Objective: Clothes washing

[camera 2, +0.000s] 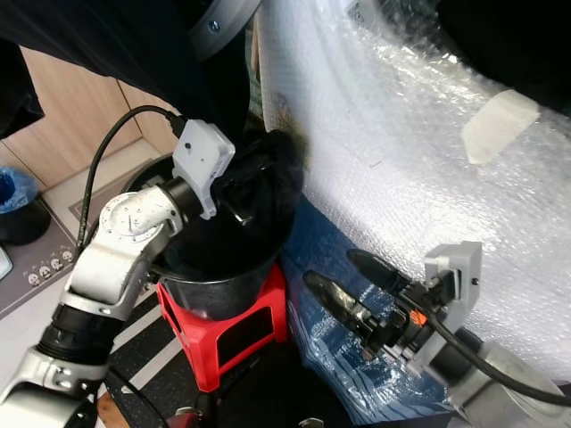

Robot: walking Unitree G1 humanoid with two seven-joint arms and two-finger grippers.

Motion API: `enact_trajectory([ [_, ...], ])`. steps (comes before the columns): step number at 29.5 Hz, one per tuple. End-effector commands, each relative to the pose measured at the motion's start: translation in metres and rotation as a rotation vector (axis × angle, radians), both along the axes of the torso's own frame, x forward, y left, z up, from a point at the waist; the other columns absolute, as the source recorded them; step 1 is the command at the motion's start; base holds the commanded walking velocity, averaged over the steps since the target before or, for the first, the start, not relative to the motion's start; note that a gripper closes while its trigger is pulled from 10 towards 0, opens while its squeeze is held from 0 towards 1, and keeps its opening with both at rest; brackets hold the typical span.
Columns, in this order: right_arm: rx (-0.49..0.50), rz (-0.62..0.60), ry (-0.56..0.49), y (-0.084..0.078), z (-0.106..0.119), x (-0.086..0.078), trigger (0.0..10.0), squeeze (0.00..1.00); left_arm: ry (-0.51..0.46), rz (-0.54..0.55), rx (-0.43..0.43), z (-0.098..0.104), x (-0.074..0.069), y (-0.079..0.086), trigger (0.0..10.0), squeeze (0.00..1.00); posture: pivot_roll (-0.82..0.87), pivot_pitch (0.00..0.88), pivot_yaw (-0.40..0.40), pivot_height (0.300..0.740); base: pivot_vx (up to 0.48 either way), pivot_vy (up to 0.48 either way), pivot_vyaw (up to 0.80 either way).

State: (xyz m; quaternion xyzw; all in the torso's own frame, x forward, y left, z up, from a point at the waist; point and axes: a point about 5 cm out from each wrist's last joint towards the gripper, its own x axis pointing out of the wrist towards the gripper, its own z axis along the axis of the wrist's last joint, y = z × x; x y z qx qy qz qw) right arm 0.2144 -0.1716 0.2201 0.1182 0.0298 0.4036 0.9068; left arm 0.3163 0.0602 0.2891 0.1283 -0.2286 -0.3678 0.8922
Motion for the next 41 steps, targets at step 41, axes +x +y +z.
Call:
enact_trajectory([
  [41,-0.137,-0.046,-0.095,-0.028,-0.032,0.041,10.0,0.00,-0.010,-0.216,-0.181,0.057,-0.023,-0.059,10.0,0.00,-0.15,0.042,0.061,0.740,0.000,0.000,0.00],
])
